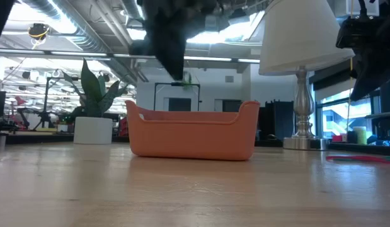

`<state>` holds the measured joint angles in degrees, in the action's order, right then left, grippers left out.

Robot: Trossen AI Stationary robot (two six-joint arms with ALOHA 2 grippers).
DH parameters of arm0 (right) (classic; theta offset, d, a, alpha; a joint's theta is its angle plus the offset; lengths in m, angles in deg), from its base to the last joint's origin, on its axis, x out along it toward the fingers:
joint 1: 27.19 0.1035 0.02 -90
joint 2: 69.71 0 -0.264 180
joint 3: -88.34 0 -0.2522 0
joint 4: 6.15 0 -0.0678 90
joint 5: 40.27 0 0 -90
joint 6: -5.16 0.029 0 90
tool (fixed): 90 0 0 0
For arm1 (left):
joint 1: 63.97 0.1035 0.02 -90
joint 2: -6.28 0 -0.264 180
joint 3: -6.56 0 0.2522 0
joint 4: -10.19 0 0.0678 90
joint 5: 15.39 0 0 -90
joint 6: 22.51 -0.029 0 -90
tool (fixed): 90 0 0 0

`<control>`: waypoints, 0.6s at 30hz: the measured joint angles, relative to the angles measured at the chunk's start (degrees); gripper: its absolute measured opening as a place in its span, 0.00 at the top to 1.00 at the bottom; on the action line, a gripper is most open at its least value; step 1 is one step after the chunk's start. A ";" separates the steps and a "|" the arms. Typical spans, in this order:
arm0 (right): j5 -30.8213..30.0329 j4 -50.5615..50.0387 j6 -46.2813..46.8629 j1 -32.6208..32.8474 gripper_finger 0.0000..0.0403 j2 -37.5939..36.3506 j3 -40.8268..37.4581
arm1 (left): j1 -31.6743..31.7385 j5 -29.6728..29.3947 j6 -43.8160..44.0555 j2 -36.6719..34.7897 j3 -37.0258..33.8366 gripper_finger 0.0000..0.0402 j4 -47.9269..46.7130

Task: Pick and place rubber bands into bin
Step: Put the green rubber band into the orange bin

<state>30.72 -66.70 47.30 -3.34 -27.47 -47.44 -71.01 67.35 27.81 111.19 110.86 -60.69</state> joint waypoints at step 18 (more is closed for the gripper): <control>0.02 0.31 0.77 0.00 0.96 0.00 0.02 | 3.35 3.40 13.68 8.74 -0.09 0.99 -4.90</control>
<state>30.75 -66.40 48.07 -3.34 -27.47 -47.42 -67.66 70.75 41.50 119.93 110.78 -65.59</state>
